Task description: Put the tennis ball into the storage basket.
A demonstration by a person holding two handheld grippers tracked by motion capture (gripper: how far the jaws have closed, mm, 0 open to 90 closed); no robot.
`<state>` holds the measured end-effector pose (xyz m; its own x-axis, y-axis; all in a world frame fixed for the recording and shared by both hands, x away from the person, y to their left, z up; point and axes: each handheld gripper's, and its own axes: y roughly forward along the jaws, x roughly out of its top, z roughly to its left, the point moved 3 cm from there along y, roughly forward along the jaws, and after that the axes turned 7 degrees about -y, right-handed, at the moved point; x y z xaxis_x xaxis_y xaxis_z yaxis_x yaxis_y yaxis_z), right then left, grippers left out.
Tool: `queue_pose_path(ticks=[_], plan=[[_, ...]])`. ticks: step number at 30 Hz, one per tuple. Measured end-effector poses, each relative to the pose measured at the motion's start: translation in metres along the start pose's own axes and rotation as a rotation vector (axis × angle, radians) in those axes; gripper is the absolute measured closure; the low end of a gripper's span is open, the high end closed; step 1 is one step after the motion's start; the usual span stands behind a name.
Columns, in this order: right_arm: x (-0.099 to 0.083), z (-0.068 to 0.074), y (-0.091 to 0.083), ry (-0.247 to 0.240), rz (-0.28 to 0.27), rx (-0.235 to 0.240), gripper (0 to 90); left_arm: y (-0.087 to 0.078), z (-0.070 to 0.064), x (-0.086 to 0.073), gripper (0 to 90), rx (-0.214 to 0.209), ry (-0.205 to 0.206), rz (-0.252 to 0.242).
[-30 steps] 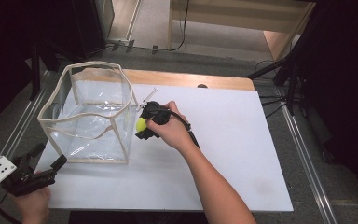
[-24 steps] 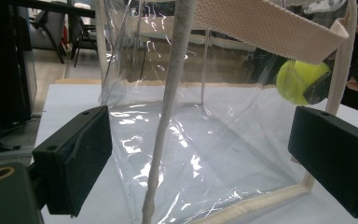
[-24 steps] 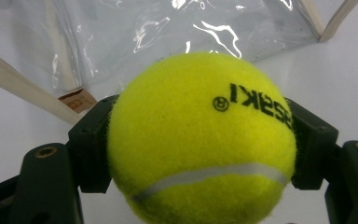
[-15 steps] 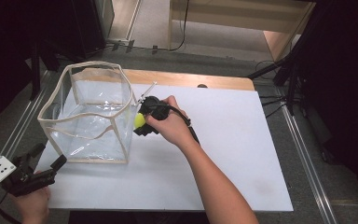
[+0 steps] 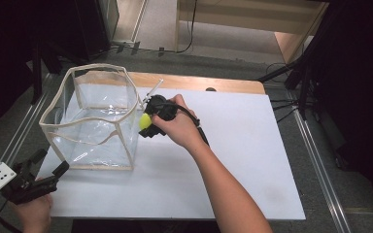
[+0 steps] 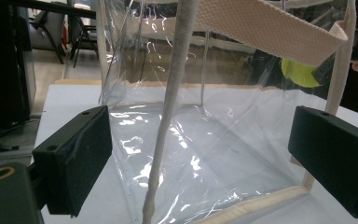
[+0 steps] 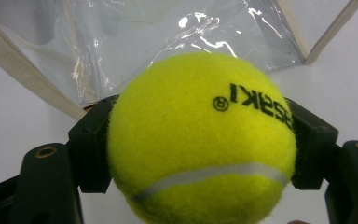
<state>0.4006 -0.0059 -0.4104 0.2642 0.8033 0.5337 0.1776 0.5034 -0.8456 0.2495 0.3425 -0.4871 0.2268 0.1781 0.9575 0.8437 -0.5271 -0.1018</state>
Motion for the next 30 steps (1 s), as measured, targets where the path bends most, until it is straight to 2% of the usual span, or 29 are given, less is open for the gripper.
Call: queue_pose_path(ticks=[30], plan=[[0.019,-0.003,-0.034,-0.029,-0.001,0.018,23.7,0.001,0.000,0.000,6.4,-0.002,0.009,0.005]])
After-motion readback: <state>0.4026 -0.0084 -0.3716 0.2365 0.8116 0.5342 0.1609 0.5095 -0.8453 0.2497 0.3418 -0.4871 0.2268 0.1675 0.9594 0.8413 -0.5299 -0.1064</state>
